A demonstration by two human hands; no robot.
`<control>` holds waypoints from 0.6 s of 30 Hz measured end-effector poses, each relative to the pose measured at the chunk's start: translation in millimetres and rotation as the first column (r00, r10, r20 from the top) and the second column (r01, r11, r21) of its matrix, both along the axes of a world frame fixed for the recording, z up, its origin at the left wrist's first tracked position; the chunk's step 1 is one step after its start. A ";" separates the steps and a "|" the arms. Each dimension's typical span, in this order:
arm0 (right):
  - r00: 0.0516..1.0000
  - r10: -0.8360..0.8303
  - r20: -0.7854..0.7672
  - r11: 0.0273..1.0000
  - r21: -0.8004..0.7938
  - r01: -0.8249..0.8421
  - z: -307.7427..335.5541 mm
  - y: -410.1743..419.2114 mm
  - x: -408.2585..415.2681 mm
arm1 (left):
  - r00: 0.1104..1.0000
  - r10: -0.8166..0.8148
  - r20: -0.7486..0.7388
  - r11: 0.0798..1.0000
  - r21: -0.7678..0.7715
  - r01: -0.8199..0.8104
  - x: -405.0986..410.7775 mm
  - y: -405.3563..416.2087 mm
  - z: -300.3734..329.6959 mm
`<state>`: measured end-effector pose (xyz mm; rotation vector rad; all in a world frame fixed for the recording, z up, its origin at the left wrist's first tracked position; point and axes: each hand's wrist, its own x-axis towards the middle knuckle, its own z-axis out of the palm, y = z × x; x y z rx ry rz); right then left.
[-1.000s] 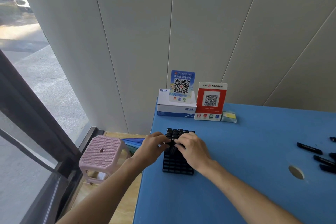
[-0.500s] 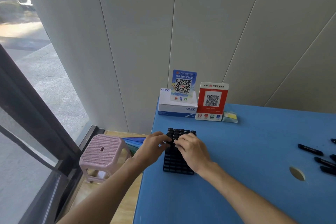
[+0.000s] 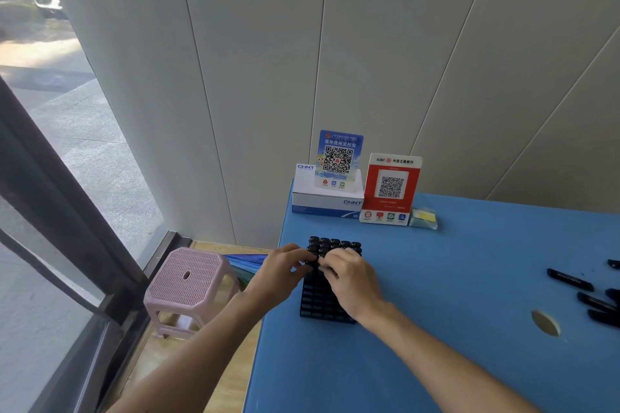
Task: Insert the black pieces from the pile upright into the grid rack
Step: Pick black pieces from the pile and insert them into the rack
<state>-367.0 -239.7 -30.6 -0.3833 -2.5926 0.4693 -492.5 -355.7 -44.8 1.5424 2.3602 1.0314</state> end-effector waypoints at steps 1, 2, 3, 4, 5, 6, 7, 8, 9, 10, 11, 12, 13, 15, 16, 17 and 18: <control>1.000 0.008 -0.013 1.000 0.014 -0.008 -1.1 0.0 -0.2 | 1.000 0.002 0.004 1.000 -0.002 -0.002 0.0 -0.7 0.5; 1.000 0.019 -0.024 1.000 0.025 -0.018 -2.5 -0.1 -0.1 | 1.000 0.007 0.013 1.000 -0.005 -0.007 0.1 -1.6 1.3; 0.999 0.031 -0.031 0.999 0.035 -0.030 -3.8 -0.7 0.5 | 1.000 0.014 0.022 1.000 -0.008 -0.014 -0.3 -2.7 2.0; 0.998 0.043 -0.040 0.998 0.044 -0.041 -5.7 -0.7 1.3 | 0.999 0.021 0.030 1.000 -0.011 -0.020 -0.9 -3.7 2.5; 0.998 0.052 -0.047 0.997 0.051 -0.050 -7.8 -0.7 2.5 | 0.999 0.026 0.034 0.999 -0.020 -0.025 -1.6 -4.5 2.6; 0.997 0.059 -0.049 0.997 0.053 -0.056 -9.7 -0.3 3.9 | 0.999 0.029 0.035 0.999 -0.033 -0.028 -2.3 -5.3 2.6; 0.997 0.060 -0.048 0.997 0.053 -0.058 -11.2 0.4 5.1 | 0.999 0.033 0.034 0.999 -0.044 -0.031 -2.9 -5.9 2.3; 0.998 0.055 -0.041 0.997 0.056 -0.053 -12.2 1.4 5.8 | 0.999 0.037 0.034 0.998 -0.052 -0.035 -3.3 -6.7 1.8; 0.999 0.045 -0.027 0.997 0.061 -0.043 -11.9 2.3 6.0 | 0.999 0.041 0.036 0.998 -0.056 -0.039 -3.4 -7.3 1.4; 0.999 0.036 -0.011 0.997 0.064 -0.035 -10.7 3.1 5.8 | 0.998 0.045 0.038 0.997 -0.059 -0.042 -3.2 -8.1 1.0; 1.000 0.030 0.007 0.998 0.062 -0.030 -9.1 3.8 5.2 | 0.998 0.047 0.040 0.997 -0.062 -0.045 -3.0 -8.2 0.8; 0.999 0.022 0.024 0.998 0.060 -0.024 -7.0 4.1 4.7 | 0.998 0.049 0.041 0.997 -0.064 -0.046 -2.5 -8.0 0.8; 0.999 0.012 0.043 0.998 0.054 -0.014 -5.2 4.3 4.2 | 0.998 0.049 0.040 0.997 -0.068 -0.047 -1.8 -7.4 1.6; 0.996 -0.011 0.088 0.999 0.042 0.007 -1.3 4.2 4.3 | 0.998 0.053 0.032 0.995 -0.083 -0.050 0.1 -7.0 5.2; 0.993 -0.023 0.115 0.999 0.043 0.018 0.7 4.2 4.3 | 0.998 0.060 0.028 0.994 -0.092 -0.057 0.6 -7.8 7.2; 0.989 -0.035 0.146 0.999 0.046 0.029 3.7 4.7 4.9 | 0.997 0.070 0.031 0.993 -0.101 -0.067 1.2 -9.7 9.5; 0.983 -0.047 0.178 0.998 0.043 0.040 8.0 5.9 6.5 | 0.996 0.084 0.031 0.991 -0.109 -0.080 1.9 -12.4 12.8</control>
